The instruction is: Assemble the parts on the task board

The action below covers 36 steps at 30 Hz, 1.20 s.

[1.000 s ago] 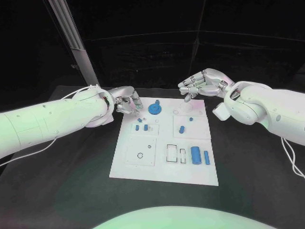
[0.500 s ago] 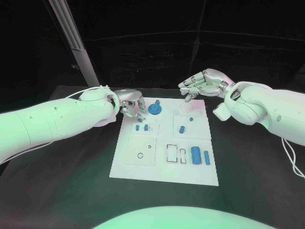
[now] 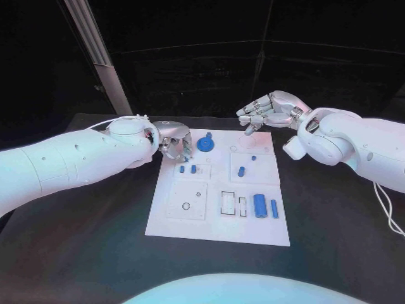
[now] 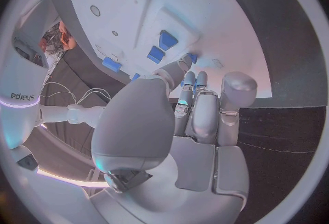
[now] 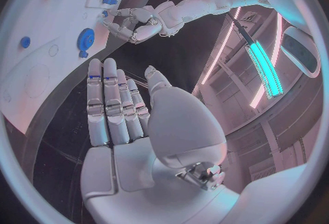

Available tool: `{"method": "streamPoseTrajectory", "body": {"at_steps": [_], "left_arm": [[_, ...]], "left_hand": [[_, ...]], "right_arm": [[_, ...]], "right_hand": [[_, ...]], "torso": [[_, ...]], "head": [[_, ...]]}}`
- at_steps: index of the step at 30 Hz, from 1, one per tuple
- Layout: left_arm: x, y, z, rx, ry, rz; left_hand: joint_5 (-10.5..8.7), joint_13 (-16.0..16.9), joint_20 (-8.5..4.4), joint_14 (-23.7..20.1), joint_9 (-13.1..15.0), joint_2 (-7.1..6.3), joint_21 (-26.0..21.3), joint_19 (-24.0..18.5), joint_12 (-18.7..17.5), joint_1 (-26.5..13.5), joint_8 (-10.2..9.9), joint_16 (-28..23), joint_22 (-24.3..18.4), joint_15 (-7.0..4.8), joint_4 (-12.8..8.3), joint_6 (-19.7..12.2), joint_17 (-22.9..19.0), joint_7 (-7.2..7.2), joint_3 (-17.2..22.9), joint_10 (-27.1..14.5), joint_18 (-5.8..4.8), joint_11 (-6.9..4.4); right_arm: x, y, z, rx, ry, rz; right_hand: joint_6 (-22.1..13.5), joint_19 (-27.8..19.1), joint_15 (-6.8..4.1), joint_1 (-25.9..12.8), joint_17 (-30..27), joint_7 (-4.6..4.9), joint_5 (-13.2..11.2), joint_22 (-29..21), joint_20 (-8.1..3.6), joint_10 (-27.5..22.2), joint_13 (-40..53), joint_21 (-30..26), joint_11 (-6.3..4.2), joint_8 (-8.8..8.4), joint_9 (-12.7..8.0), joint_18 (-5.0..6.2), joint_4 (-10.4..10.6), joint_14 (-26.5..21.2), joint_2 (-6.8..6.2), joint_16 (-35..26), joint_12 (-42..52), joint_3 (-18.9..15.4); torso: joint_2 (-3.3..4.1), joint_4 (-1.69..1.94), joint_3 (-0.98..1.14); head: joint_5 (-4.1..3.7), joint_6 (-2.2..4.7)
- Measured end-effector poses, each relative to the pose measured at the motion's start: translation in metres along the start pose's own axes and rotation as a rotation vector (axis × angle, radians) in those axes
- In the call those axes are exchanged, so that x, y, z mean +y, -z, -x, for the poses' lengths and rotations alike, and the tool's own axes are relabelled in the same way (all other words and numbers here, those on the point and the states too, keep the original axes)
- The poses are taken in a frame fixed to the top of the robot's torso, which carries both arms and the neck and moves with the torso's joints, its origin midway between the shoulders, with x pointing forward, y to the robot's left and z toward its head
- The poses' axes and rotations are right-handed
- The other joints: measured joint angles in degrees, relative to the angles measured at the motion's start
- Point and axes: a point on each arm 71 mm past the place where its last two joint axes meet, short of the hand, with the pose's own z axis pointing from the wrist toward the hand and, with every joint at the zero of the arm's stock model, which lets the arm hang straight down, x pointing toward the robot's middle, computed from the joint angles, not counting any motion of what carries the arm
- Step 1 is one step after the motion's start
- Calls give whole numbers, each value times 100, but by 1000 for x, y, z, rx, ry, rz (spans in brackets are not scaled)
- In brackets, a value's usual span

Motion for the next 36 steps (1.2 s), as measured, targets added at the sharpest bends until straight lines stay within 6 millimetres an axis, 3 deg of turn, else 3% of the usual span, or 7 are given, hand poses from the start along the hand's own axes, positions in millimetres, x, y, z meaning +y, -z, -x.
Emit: {"method": "streamPoseTrajectory", "body": {"at_steps": [36], "left_arm": [[1,-9,-3,47,-48,26]], "left_hand": [[0,26,0,1,-1,1,0,0,75,0,0,0,36,0,-15,20,7,20,-48,0,0,0]], "right_arm": [[-1,-1,-2,3,-2,-1]], "right_hand": [[0,0,0,0,1,0,0,0,0,0,0,-23,0,0,0,0,0,0,0,0,0,0]], "torso": [[-1,1,1]], "head": [[-3,-28]]}}
